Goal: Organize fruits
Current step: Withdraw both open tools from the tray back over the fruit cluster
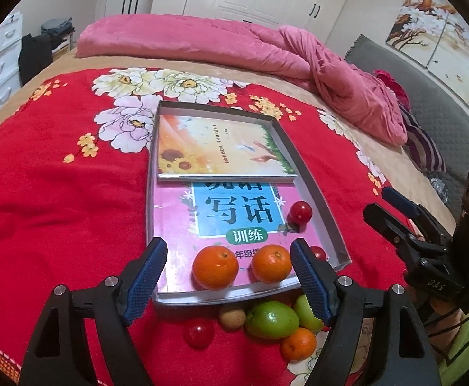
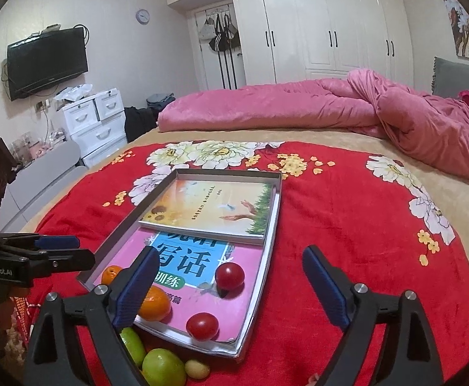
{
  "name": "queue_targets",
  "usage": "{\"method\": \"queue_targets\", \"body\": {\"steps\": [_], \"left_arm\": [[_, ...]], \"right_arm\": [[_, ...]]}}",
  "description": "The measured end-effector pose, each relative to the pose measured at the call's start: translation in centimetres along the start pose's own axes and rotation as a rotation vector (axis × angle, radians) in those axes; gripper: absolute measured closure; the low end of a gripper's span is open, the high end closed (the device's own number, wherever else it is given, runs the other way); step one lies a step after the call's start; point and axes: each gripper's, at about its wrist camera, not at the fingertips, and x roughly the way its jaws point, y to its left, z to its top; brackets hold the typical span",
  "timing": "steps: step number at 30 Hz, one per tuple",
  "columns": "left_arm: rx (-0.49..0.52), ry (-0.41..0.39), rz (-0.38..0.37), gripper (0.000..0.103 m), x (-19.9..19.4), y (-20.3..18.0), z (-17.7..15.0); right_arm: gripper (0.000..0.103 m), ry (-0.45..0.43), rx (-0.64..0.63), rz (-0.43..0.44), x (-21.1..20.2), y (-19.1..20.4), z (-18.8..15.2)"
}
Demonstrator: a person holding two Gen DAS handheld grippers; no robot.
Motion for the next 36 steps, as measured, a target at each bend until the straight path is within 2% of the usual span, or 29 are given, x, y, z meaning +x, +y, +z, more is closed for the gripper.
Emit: {"method": "queue_targets", "body": {"steps": [28, 36], "left_arm": [[0.018, -0.003, 0.005, 0.023, -1.7, 0.1, -0.7], [0.004, 0.019, 0.003, 0.023, -1.8, 0.4, -1.0]], "right_arm": [[0.004, 0.008, 0.005, 0.017, -2.0, 1.3, -0.7], [0.004, 0.015, -0.019, -0.015, -2.9, 2.3, -1.3]]}}
